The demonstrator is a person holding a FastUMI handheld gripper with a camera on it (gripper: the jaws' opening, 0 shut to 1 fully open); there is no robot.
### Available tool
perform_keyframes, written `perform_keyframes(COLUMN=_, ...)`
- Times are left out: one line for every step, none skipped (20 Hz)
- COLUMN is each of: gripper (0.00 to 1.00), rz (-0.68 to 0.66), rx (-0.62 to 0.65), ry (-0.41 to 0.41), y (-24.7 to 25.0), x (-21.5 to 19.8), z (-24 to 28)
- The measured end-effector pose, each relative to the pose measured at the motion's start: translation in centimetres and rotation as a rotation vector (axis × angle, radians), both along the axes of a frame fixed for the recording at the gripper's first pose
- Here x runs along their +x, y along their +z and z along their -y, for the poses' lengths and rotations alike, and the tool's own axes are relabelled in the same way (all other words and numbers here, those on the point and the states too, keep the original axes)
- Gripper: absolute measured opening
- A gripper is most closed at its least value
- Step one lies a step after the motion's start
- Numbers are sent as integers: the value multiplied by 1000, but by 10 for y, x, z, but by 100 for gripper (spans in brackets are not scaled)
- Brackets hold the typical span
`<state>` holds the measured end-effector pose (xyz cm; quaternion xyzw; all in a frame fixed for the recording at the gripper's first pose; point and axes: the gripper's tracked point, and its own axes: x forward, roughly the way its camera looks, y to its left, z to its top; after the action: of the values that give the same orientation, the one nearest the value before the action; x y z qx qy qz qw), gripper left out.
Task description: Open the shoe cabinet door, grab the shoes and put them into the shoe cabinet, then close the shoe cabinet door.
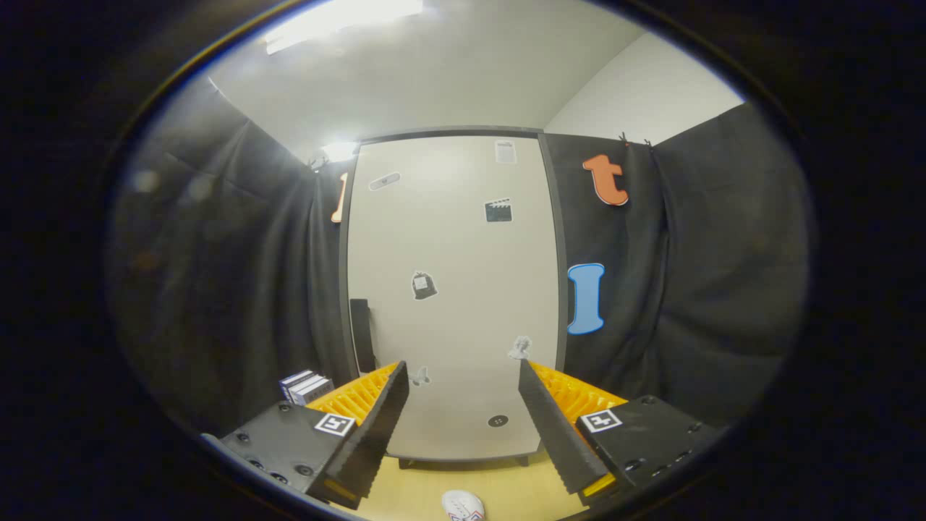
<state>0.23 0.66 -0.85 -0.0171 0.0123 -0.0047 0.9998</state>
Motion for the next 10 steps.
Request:
perform_keyframes(gripper=97, rz=-5, rx=0, ry=2, y=-2, x=0, z=0)
perform_keyframes(gripper=97, rz=-9, rx=2, ry=4, y=-5, x=0, z=-1)
perform_keyframes(gripper=97, rz=-14, rx=4, ry=5, y=-9, x=-1, z=-1)
perform_keyframes(gripper=97, rz=-22, rx=5, ry=4, y=-13, x=-1, z=0)
perform_keyframes(gripper=97, rz=-31, rx=4, ry=4, y=-18, x=-1, z=0)
perform_keyframes(gripper=97, rz=-40, rx=2, ry=0, y=-22, x=-2, z=0)
perform_keyframes(gripper=97, rz=-49, rx=1, ry=-1, y=-28, x=-1, z=2)
perform_keyframes(gripper=97, rz=-61, rx=0, ry=-4, y=-33, x=1, z=2)
perform_keyframes(gripper=97, rz=-71, rx=-2, ry=-7, y=-41, x=1, z=3)
perform_keyframes(gripper=97, rz=-85, rx=-4, ry=-10, y=-48, x=2, z=3)
